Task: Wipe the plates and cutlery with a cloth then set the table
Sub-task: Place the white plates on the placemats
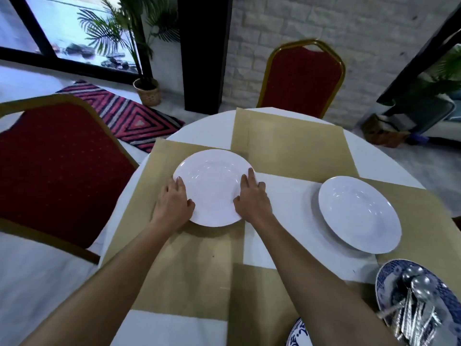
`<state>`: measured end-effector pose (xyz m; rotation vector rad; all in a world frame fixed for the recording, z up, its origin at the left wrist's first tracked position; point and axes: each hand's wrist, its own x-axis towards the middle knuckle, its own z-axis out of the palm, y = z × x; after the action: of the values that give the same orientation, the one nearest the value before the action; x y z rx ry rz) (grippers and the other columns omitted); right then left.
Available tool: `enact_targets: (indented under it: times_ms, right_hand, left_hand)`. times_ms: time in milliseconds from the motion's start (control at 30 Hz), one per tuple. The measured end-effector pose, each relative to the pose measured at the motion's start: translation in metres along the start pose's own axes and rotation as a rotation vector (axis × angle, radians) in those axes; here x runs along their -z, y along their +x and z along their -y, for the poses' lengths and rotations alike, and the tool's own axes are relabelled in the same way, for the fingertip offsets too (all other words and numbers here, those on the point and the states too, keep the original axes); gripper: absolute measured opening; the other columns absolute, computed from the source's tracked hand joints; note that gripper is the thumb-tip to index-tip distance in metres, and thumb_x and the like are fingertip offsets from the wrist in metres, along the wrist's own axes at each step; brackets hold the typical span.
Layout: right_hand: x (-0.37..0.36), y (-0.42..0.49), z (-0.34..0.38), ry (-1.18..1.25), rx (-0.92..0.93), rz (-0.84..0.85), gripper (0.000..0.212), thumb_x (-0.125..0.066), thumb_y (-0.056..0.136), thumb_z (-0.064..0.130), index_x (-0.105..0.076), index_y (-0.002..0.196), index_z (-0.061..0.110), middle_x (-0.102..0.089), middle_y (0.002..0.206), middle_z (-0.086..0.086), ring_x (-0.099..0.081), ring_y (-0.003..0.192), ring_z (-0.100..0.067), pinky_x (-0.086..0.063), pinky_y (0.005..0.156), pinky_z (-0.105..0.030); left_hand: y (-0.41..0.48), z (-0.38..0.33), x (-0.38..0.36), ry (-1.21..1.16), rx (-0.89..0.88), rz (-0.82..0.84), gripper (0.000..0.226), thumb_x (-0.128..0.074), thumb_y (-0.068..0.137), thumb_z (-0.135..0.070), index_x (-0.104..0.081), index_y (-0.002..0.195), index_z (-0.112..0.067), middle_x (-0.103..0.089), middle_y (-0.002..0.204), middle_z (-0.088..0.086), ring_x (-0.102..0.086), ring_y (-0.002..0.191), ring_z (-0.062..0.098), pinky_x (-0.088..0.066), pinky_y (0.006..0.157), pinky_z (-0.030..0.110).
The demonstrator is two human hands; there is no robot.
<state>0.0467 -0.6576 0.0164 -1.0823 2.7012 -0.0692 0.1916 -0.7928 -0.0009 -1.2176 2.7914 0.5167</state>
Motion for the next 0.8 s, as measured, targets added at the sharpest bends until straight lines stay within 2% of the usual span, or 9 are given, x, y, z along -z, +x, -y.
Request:
enact_targets:
  times_ms: [100, 200, 300, 500, 567, 700, 800]
  right_hand:
    - [-0.013, -0.006, 0.03, 0.025, 0.043, 0.021, 0.064, -0.04, 0.098, 0.024, -0.012, 0.153, 0.008, 0.007, 0.162, -0.005, -0.023, 0.137, -0.038, -0.039, 0.102, -0.04]
    - [-0.023, -0.011, 0.045, 0.006, 0.078, 0.036, 0.064, -0.038, 0.099, 0.027, -0.011, 0.154, 0.007, 0.007, 0.162, -0.008, -0.018, 0.141, -0.037, -0.027, 0.112, -0.038]
    - [-0.032, -0.013, 0.05, -0.037, 0.102, 0.021, 0.065, -0.039, 0.098, 0.029, -0.013, 0.153, 0.006, 0.004, 0.162, -0.011, -0.023, 0.139, -0.038, -0.021, 0.114, -0.039]
    - [-0.035, -0.017, 0.047, 0.043, 0.089, 0.055, 0.063, -0.038, 0.099, 0.03, -0.015, 0.153, 0.009, 0.004, 0.162, -0.009, -0.022, 0.14, -0.04, -0.023, 0.114, -0.042]
    - [-0.028, -0.021, 0.041, 0.074, 0.097, 0.024, 0.061, -0.037, 0.1, 0.034, -0.016, 0.153, 0.013, 0.0, 0.162, -0.008, -0.024, 0.139, -0.036, -0.027, 0.111, -0.042]
    - [-0.005, -0.031, 0.002, 0.076, 0.057, -0.064, 0.058, -0.034, 0.101, 0.035, -0.018, 0.153, 0.017, -0.007, 0.162, -0.004, -0.015, 0.146, -0.03, -0.026, 0.111, -0.043]
    - [0.013, -0.038, -0.05, 0.023, -0.004, -0.084, 0.058, -0.032, 0.101, 0.035, -0.016, 0.154, 0.016, -0.005, 0.163, -0.004, -0.013, 0.146, -0.029, -0.025, 0.112, -0.043]
  left_hand:
    - [-0.018, 0.026, 0.007, 0.021, 0.072, -0.012, 0.072, -0.045, 0.094, -0.03, -0.01, 0.15, 0.0, -0.009, 0.155, 0.026, -0.026, 0.136, 0.041, -0.028, 0.109, 0.043]
    - [-0.032, 0.042, 0.005, 0.031, 0.095, -0.022, 0.072, -0.046, 0.094, -0.028, -0.012, 0.149, 0.001, -0.01, 0.154, 0.027, -0.026, 0.137, 0.041, -0.026, 0.111, 0.043]
    - [-0.038, 0.051, 0.001, 0.037, 0.106, -0.026, 0.071, -0.046, 0.094, -0.028, -0.013, 0.149, 0.001, -0.011, 0.154, 0.028, -0.021, 0.14, 0.04, -0.024, 0.113, 0.043]
    - [-0.041, 0.045, 0.002, 0.049, 0.103, -0.057, 0.068, -0.046, 0.094, -0.027, -0.015, 0.15, -0.004, -0.01, 0.154, 0.029, -0.02, 0.14, 0.04, -0.025, 0.111, 0.044]
    - [-0.041, 0.037, 0.002, 0.066, 0.083, -0.102, 0.068, -0.048, 0.093, -0.029, -0.02, 0.149, -0.005, -0.01, 0.154, 0.028, -0.021, 0.14, 0.041, -0.023, 0.112, 0.046]
    - [-0.035, -0.004, 0.002, 0.126, -0.045, -0.145, 0.064, -0.041, 0.097, -0.034, -0.018, 0.15, -0.008, -0.007, 0.157, 0.02, -0.004, 0.146, 0.035, -0.006, 0.117, 0.046]
    - [-0.03, -0.054, 0.002, 0.126, -0.151, -0.148, 0.061, -0.035, 0.099, -0.035, -0.017, 0.15, -0.008, -0.007, 0.158, 0.018, -0.003, 0.147, 0.032, -0.006, 0.117, 0.045]
